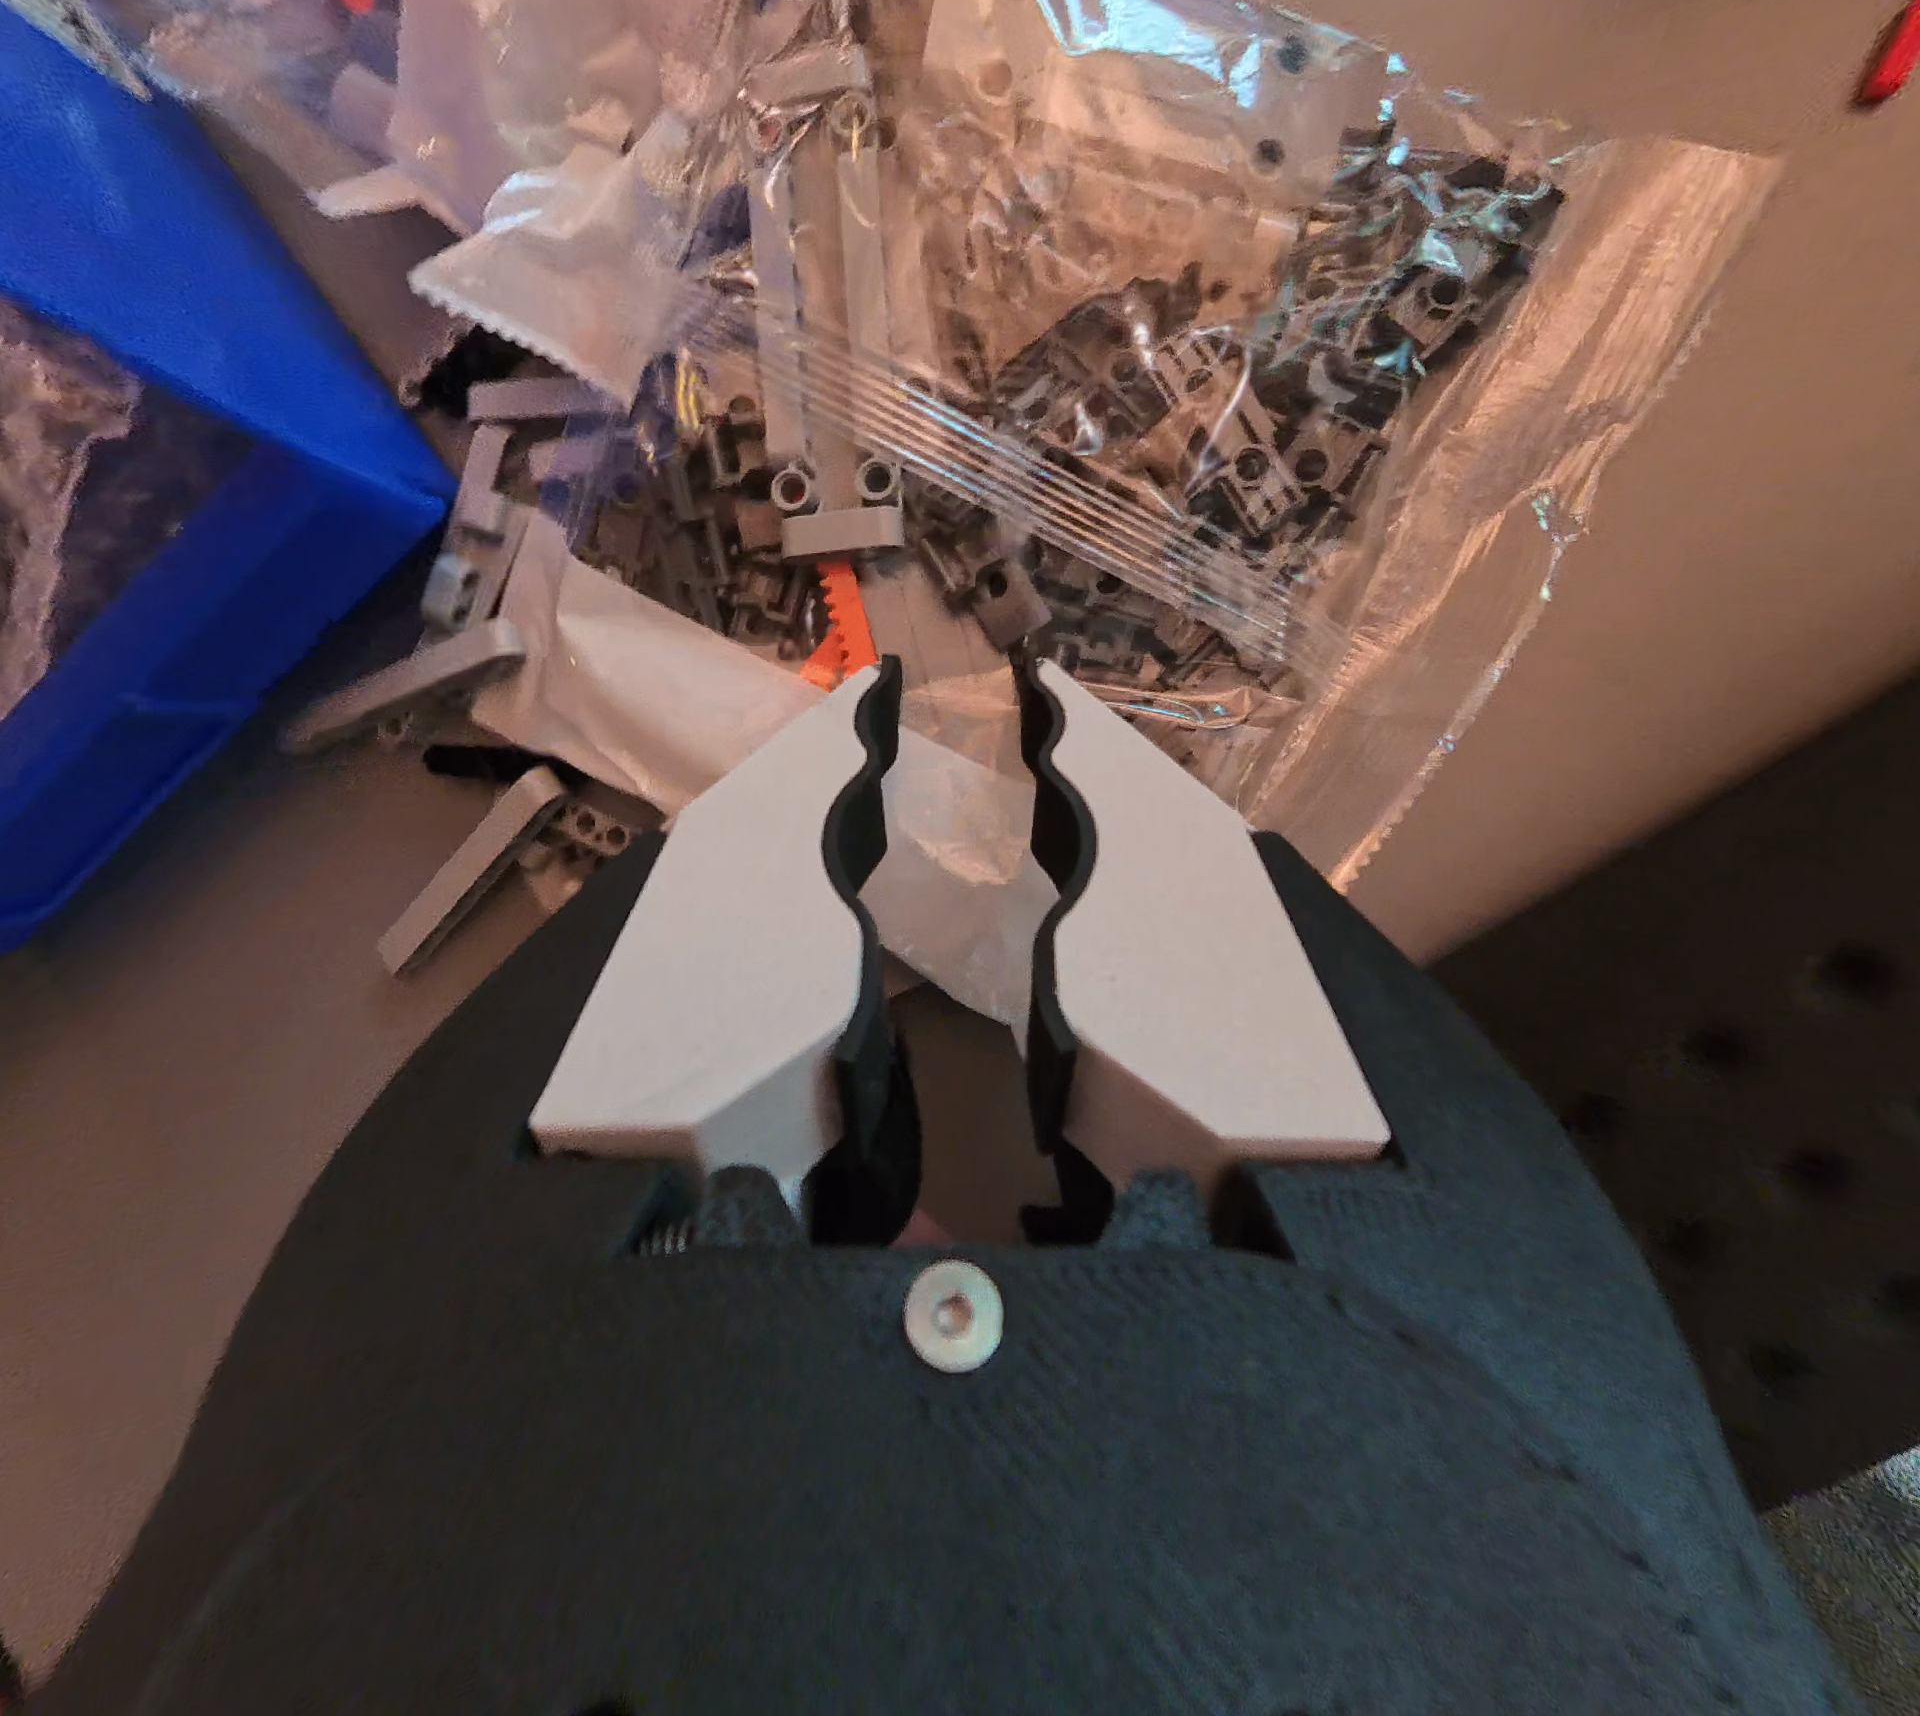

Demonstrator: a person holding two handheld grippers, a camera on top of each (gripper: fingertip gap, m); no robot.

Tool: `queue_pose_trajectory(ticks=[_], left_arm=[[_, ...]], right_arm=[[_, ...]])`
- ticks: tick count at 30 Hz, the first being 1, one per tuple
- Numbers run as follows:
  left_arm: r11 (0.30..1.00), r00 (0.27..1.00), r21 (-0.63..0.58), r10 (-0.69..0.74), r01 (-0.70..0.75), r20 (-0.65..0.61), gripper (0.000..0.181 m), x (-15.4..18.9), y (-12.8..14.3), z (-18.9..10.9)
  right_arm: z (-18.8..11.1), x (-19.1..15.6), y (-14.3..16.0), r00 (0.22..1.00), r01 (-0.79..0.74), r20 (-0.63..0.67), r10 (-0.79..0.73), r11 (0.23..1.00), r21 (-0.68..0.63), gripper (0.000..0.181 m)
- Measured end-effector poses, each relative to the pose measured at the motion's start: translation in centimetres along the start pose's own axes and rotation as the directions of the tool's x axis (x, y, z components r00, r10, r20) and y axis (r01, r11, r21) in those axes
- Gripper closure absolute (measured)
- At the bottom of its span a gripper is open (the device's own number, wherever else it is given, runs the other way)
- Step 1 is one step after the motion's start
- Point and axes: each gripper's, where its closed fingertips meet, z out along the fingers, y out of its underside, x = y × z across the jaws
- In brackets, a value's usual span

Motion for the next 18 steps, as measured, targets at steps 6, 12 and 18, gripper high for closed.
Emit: queue_pose_trajectory(ticks=[6,12,18], left_arm=[[0.994,0.993,-0.102,-0.015,0.027,0.115,0.159,-3.2,1.9,-1.8],[0.997,0.981,0.054,0.049,-0.060,0.186,0.156,-4.4,-5.6,-2.0],[0.987,0.964,0.024,0.147,-0.156,0.221,0.146,-6.5,-12.2,3.5]], right_arm=[[0.3,-0.4,-0.4,1.000,0.010,-0.003,-0.010,1.000,0.001,0.132],[0.1,-0.5,-0.7,1.000,0.015,-0.006,-0.015,0.999,0.029,0.133],[-0.5,-0.5,-0.8,0.999,0.032,-0.038,-0.029,0.998,0.054,0.133]])
